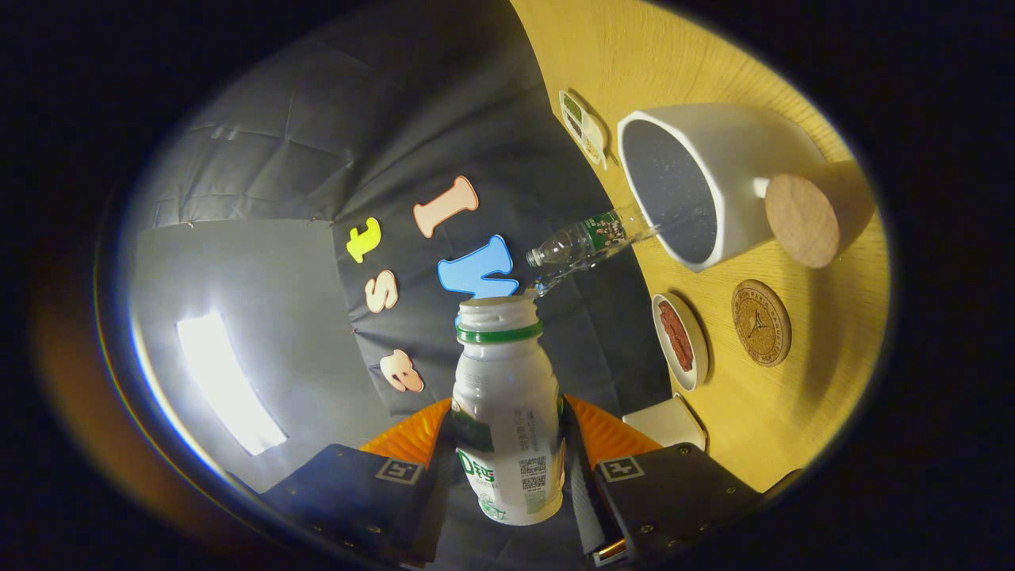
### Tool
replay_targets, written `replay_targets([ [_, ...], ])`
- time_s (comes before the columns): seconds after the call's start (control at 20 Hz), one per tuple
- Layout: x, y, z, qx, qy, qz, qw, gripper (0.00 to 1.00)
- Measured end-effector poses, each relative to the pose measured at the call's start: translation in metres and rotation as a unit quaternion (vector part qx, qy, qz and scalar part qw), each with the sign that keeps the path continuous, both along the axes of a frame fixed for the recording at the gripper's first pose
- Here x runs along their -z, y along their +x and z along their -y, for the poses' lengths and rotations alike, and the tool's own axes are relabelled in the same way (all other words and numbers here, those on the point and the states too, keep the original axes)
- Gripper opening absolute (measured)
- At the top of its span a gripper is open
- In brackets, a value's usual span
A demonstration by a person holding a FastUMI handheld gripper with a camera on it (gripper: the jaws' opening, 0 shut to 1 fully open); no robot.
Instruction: Take the bottle from table, then pour the juice into the cup, finally place the bottle on the coaster
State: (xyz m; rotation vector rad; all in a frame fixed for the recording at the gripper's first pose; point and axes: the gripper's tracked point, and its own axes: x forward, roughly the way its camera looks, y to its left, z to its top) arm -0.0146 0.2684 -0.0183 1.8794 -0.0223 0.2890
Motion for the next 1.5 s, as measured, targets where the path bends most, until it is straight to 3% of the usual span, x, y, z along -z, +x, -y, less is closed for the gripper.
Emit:
replay_targets([
  [1.5,-0.0035,-0.0010,0.0081,0.025,0.061,-0.010,0.998,0.65],
])
